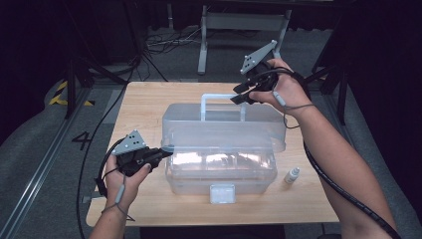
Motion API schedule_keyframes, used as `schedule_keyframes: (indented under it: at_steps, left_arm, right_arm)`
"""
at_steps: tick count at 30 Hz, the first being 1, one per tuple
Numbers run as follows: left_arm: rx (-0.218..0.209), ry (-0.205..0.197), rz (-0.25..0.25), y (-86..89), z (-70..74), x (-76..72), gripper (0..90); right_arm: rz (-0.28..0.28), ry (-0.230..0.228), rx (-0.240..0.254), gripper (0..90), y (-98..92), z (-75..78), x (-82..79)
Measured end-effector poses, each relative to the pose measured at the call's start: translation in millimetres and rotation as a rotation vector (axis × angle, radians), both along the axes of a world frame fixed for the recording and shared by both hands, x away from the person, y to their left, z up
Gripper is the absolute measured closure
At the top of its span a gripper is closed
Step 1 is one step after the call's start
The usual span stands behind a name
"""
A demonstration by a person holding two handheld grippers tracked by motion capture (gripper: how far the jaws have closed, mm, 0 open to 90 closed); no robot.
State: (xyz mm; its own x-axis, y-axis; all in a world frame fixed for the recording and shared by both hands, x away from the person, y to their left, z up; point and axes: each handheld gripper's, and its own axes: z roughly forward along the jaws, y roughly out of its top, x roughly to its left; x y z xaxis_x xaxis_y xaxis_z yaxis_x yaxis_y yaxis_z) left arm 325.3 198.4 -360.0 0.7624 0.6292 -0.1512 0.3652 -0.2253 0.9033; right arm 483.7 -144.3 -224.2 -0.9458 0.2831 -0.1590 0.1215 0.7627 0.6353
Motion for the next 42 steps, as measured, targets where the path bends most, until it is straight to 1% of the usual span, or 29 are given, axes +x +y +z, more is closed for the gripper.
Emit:
schedule_keyframes:
  at_steps: [2,4,7,9,10,11,12,14,15,18,20,21,22,23,24,28,30,33,35,36,37,38,39,40,41,42]
  left_arm:
    - [0.003,0.005,-0.005,-0.7,0.6,0.4,89.8]
    - [0.004,-0.002,-0.007,-1.3,1.1,1.6,89.8]
    - [0.017,-0.014,-0.006,-1.2,3.2,3.0,89.9]
    - [0.012,-0.012,-0.007,-1.2,4.0,3.6,89.9]
    - [0.014,-0.01,-0.012,-0.8,4.6,4.3,89.9]
    - [0.013,-0.019,-0.012,-0.5,5.1,5.6,89.9]
    - [0.012,-0.017,-0.014,-0.3,5.7,6.1,89.9]
    - [0.007,-0.018,-0.014,-0.2,7.2,7.5,89.9]
    - [0.005,-0.02,-0.014,-0.1,7.9,8.3,89.9]
    - [0.01,-0.032,-0.013,-0.1,11.0,11.0,89.9]
    - [0.003,-0.034,-0.014,-0.9,13.2,12.9,89.9]
    - [0.003,-0.034,-0.014,-0.9,13.2,12.9,89.9]
    - [0.004,-0.038,-0.012,-1.4,14.6,14.4,89.9]
    - [0.004,-0.038,-0.012,-1.4,14.6,14.4,89.9]
    - [-0.002,-0.035,-0.01,-1.8,15.4,15.2,89.9]
    - [-0.001,-0.047,-0.009,-1.2,18.2,19.0,89.9]
    - [-0.005,-0.052,-0.013,-1.2,20.0,21.8,89.9]
    - [-0.007,-0.052,-0.013,-1.3,20.9,23.4,90.0]
    - [0.0,-0.059,-0.015,-1.9,23.0,26.0,89.9]
    - [-0.012,-0.06,-0.016,-2.6,23.5,26.2,89.9]
    - [-0.012,-0.06,-0.016,-2.6,23.5,26.2,90.0]
    - [-0.008,-0.048,-0.025,-2.6,25.1,27.0,89.9]
    - [0.003,-0.058,-0.02,-3.6,26.3,27.5,89.9]
    - [0.003,-0.057,-0.018,-3.6,26.9,27.9,90.0]
    - [0.003,-0.057,-0.018,-3.6,26.9,27.9,89.9]
    - [-0.001,-0.058,-0.015,-3.4,27.1,28.5,89.9]
  right_arm:
    - [-0.004,-0.012,0.023,58.4,-3.5,3.9,-3.8]
    - [-0.008,-0.028,0.047,57.0,-7.8,7.9,-8.2]
    - [-0.019,-0.056,0.08,57.0,-16.3,14.2,-16.2]
    - [-0.027,-0.071,0.105,58.1,-23.8,18.4,-22.4]
    - [-0.03,-0.079,0.115,58.4,-28.1,20.3,-25.6]
    - [-0.034,-0.085,0.126,59.1,-32.7,21.8,-29.1]
    - [-0.041,-0.094,0.148,59.6,-38.9,23.2,-33.7]
    - [-0.054,-0.106,0.173,61.3,-49.7,24.7,-41.7]
    - [-0.059,-0.111,0.18,61.8,-54.1,25.3,-44.9]
    - [-0.082,-0.127,0.217,62.9,-73.2,27.0,-57.1]
    - [-0.102,-0.135,0.241,62.8,-85.9,27.1,-64.7]
    - [-0.119,-0.126,0.274,61.5,-95.1,25.6,-70.1]
    - [-0.124,-0.117,0.297,60.9,-100.7,23.8,-73.2]
    - [-0.129,-0.117,0.307,60.5,-104.7,22.4,-75.6]
    - [-0.129,-0.117,0.307,60.5,-104.7,22.4,-75.6]
    - [-0.175,-0.126,0.349,57.6,-129.1,13.1,-91.2]
    - [-0.193,-0.121,0.366,56.2,-136.5,8.8,-96.9]
    - [-0.217,-0.114,0.384,54.6,-144.7,2.2,-104.2]
    - [-0.233,-0.113,0.398,54.4,-150.8,-3.1,-109.6]
    - [-0.242,-0.111,0.406,53.9,-153.6,-5.5,-111.8]
    - [-0.242,-0.111,0.406,53.9,-153.6,-5.5,-111.8]
    - [-0.263,-0.108,0.428,53.7,-159.5,-10.9,-116.0]
    - [-0.272,-0.107,0.435,53.7,-161.9,-13.4,-117.4]
    - [-0.28,-0.108,0.447,53.6,-165.0,-17.2,-119.0]
    - [-0.28,-0.108,0.447,53.6,-165.0,-17.2,-119.0]
    - [-0.291,-0.106,0.461,53.6,-169.2,-22.2,-121.1]
